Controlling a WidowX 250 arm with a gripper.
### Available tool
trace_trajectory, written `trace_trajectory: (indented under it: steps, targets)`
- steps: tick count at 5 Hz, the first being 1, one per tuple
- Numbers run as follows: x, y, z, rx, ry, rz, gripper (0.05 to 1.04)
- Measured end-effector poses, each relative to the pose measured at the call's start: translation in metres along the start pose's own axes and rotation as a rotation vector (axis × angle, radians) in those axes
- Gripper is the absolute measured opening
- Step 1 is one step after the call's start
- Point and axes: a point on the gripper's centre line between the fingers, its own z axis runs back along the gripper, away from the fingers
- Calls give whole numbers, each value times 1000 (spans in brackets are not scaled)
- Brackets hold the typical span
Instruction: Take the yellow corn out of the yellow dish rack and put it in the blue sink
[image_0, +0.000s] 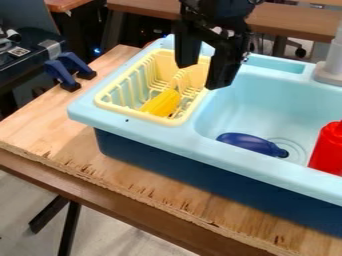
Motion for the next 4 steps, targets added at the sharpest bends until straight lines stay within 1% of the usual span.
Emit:
trace_trajectory:
  steps: [1, 2, 3, 4]
  targets:
    - [0, -1, -13, -8, 42, -3, 1006]
    - [-4, 15, -15, -2, 7, 13, 1005]
    - [-12, 37, -1, 31, -49, 58, 1005]
    - [-15, 49, -2, 27, -57, 85, 1005]
